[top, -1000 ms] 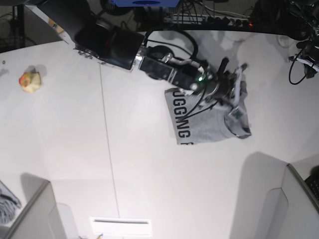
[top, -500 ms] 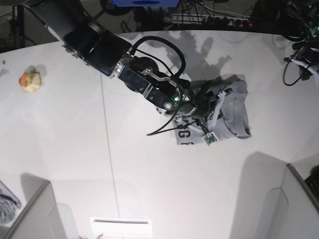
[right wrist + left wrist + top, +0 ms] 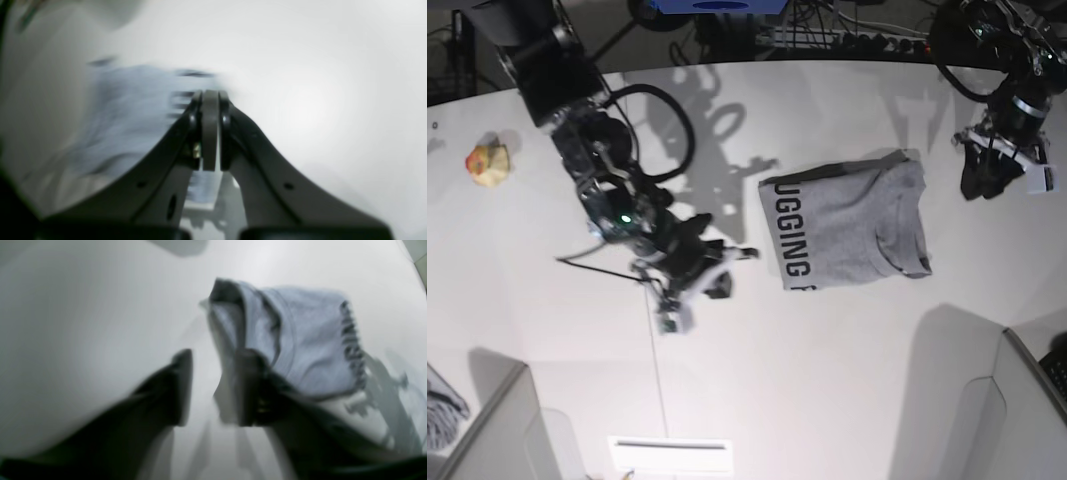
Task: Fold the T-shirt properly
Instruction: 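Raise the right gripper away and lower the left gripper to the bundle's edge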
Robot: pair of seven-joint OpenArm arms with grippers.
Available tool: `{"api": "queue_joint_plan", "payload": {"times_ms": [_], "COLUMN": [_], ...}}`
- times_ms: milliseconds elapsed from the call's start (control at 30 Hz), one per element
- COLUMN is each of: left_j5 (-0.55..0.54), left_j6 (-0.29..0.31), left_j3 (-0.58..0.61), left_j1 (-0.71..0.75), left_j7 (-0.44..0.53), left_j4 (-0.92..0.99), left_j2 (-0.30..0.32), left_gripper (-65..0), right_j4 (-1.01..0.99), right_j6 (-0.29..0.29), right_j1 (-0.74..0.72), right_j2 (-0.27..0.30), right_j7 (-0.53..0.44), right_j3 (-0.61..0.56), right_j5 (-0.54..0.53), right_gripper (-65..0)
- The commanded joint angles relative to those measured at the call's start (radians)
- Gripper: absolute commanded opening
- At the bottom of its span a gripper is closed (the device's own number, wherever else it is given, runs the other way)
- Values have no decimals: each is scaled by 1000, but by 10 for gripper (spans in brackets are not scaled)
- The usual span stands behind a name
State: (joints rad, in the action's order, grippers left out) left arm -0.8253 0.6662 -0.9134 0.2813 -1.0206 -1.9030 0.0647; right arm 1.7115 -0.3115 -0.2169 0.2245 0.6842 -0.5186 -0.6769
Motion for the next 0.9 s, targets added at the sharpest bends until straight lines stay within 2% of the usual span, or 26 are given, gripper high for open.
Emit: {"api": "queue_joint_plan", "payload": {"times_ms": [0, 67, 133, 267, 400, 500, 700, 867], "left_j5": [-36, -38, -36, -32, -29, -29, -27, -27], "left_j6": [5, 5, 5, -6, -82, -82, -90, -216], "left_j3": [0, 0, 0, 23, 89, 116, 210, 281], "left_j1": [-7, -23, -55, -104, -141, -185, -265, -271], "left_j7": [26, 26, 23, 21, 23, 24, 26, 29], "left_j4": [-17, -16, -11, 55, 196, 283, 452, 552], "left_j2": [13, -1, -15, -38, -35, -27, 28, 70], "left_gripper": [-280, -161, -99, -94, -94, -94, -94, -94], "right_j4": [43, 81, 114, 181, 210, 209, 209, 210], "right_j6": [15, 15, 15, 16, 16, 16, 16, 16], "right_j1": [6, 52, 90, 159, 193, 193, 195, 195], "right_j2": [3, 33, 56, 63, 65, 65, 65, 65], "right_j7": [-13, -13, -13, -11, -11, -11, -11, -11], "right_j3": [18, 47, 76, 156, 185, 183, 180, 183], "right_j5": [-20, -20, -20, -19, -17, -14, -19, -19], "right_gripper": [-650, -650, -650, -650, -650, -650, -650, -650]}}
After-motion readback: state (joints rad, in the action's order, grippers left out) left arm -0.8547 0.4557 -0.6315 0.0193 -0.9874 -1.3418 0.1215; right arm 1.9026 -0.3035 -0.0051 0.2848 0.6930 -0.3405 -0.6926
